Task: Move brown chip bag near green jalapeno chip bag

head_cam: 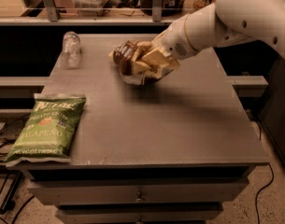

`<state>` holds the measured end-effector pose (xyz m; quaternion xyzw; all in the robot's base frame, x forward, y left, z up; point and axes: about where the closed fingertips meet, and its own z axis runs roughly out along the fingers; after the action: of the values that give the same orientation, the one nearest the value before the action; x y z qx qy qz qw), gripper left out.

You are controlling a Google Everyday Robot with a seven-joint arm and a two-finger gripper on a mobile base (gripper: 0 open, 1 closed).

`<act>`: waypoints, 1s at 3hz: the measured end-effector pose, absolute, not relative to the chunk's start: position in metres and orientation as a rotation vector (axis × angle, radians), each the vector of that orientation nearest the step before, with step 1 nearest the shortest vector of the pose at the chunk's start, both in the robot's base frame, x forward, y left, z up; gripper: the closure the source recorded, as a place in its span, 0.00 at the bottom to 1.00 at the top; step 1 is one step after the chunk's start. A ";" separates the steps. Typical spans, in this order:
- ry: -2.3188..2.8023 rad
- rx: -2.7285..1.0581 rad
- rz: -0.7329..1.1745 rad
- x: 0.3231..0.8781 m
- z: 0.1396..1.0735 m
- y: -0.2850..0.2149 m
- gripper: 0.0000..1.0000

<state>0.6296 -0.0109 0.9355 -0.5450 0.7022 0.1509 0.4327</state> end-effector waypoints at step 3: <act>1.578 -1.580 0.629 0.493 0.914 0.084 0.28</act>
Offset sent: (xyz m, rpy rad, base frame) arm -0.1603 0.1054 -0.0169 0.0827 0.0622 0.3297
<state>0.4929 0.0840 0.9140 -0.6245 0.6235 0.2485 0.3994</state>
